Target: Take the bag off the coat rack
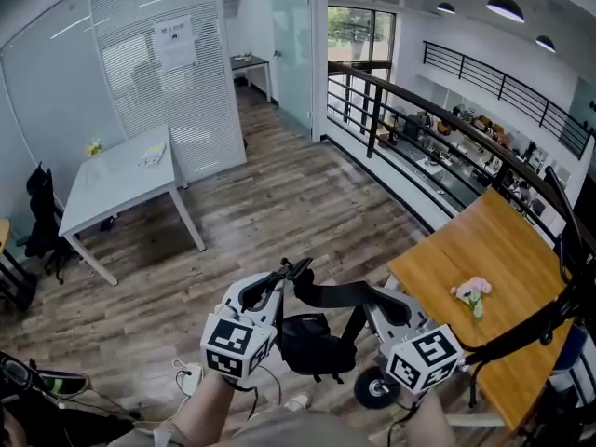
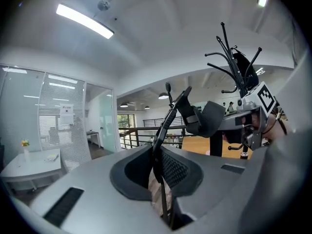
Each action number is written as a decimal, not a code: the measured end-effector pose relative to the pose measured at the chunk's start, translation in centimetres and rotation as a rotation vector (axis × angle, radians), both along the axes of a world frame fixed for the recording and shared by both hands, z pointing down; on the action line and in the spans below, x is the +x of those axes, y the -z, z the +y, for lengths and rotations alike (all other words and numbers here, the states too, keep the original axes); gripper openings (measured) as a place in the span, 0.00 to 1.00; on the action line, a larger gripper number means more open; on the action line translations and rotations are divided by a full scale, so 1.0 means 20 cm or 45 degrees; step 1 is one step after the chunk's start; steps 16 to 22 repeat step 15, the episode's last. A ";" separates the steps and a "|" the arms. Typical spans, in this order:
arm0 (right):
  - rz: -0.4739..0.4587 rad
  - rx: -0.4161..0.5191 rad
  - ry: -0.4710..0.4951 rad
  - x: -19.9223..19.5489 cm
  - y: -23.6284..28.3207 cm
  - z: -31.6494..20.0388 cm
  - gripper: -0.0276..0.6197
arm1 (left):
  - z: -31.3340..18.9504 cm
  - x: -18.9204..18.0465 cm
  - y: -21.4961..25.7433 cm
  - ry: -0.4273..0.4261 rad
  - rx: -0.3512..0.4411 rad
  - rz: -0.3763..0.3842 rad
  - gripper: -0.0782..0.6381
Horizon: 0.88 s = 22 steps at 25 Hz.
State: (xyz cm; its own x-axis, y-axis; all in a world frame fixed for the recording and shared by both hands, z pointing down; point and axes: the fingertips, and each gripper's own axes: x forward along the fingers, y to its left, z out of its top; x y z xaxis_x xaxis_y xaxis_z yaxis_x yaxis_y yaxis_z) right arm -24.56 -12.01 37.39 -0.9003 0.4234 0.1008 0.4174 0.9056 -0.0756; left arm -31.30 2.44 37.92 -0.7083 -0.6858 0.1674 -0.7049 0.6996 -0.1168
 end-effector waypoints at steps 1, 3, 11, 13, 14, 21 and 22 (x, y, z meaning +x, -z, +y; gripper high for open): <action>0.005 0.002 0.011 -0.01 0.00 0.01 0.09 | 0.02 0.00 -0.01 0.009 -0.004 0.004 0.16; 0.014 -0.002 0.028 -0.02 -0.01 0.04 0.09 | 0.05 -0.01 -0.01 0.026 -0.015 0.005 0.16; 0.027 -0.037 0.036 -0.01 -0.01 0.05 0.09 | 0.08 -0.01 -0.01 0.040 -0.025 0.018 0.16; 0.029 -0.041 0.027 -0.01 0.00 0.06 0.09 | 0.09 -0.01 -0.01 0.033 -0.026 0.014 0.16; 0.031 -0.044 0.021 -0.01 0.00 0.06 0.09 | 0.09 -0.02 0.00 0.030 -0.028 0.014 0.16; 0.033 -0.047 0.015 -0.01 0.01 0.06 0.09 | 0.09 -0.02 0.00 0.027 -0.029 0.013 0.16; 0.033 -0.047 0.015 -0.01 0.01 0.06 0.09 | 0.09 -0.02 0.00 0.027 -0.029 0.013 0.16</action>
